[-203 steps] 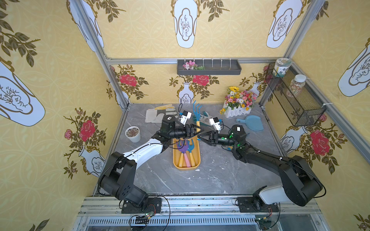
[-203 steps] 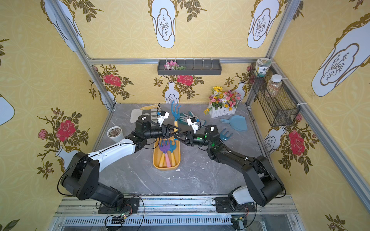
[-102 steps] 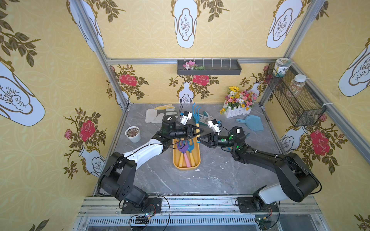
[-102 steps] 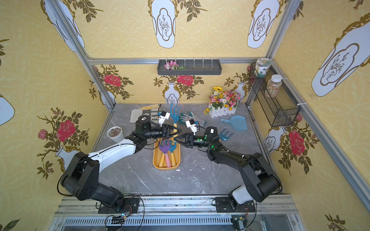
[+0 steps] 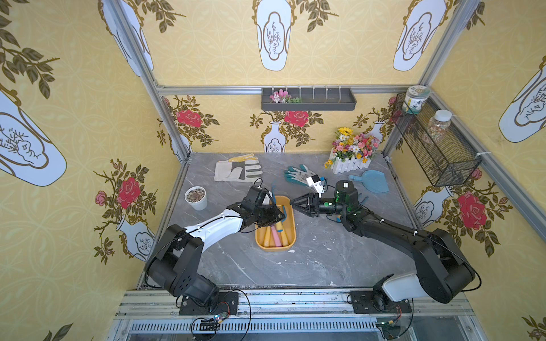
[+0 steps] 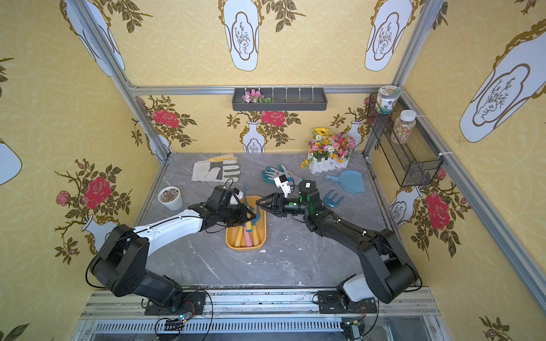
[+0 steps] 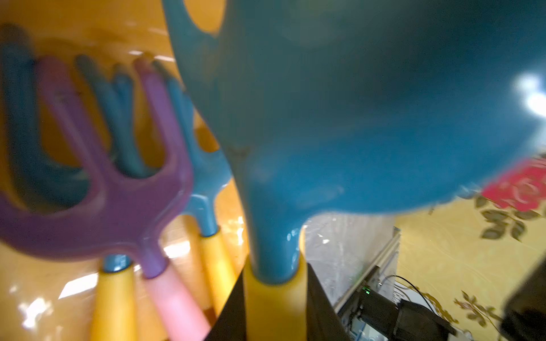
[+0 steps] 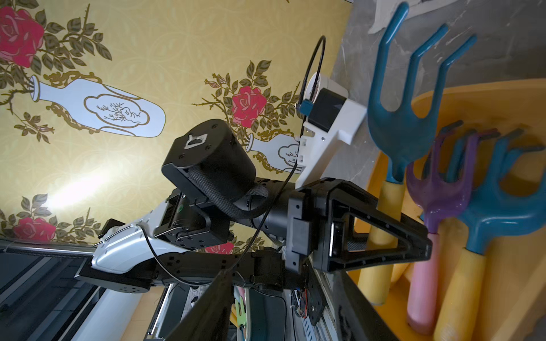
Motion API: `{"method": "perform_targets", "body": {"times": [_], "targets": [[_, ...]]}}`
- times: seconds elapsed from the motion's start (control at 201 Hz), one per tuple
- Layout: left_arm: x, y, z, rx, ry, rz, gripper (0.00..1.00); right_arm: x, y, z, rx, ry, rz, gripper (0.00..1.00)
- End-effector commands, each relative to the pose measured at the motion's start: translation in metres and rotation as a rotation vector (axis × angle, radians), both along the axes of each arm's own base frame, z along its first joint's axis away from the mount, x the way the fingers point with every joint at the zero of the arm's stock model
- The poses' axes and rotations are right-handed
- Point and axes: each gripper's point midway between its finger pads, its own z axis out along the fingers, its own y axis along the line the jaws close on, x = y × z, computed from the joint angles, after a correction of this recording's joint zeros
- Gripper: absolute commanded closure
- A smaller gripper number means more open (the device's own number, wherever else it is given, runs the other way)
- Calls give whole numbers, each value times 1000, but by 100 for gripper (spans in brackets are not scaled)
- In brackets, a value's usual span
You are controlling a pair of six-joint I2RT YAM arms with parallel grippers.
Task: Put the rake into the storage box
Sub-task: Place the rake in the storage box.
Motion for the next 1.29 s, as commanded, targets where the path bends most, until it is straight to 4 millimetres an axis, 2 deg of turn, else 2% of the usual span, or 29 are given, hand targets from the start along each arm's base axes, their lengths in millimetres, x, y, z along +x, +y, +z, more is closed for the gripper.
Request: {"method": "perform_targets", "body": {"times": [0.0,0.09,0.249,0.548,0.862,1.165,1.225,1.29], "targets": [[-5,13,-22,152,58,12,100,0,-2,-10,-32,-1,-25,42],[-8,8,-25,223,72,-6,100,-2,-4,-12,-44,5,-34,42],[-23,14,-32,331,144,-16,100,-6,-9,-17,-67,8,-53,42],[-38,19,-20,416,116,-10,100,-15,-16,-37,-87,35,-70,43],[-60,21,-37,449,190,-26,100,-21,-21,-44,-87,41,-100,43],[-72,10,-57,439,269,-88,100,-32,-30,-47,-94,44,-130,44],[-71,9,-56,442,264,-88,83,-34,-31,-46,-96,42,-130,43],[-66,9,-52,448,246,-84,68,-36,-31,-47,-102,41,-128,43]]}}
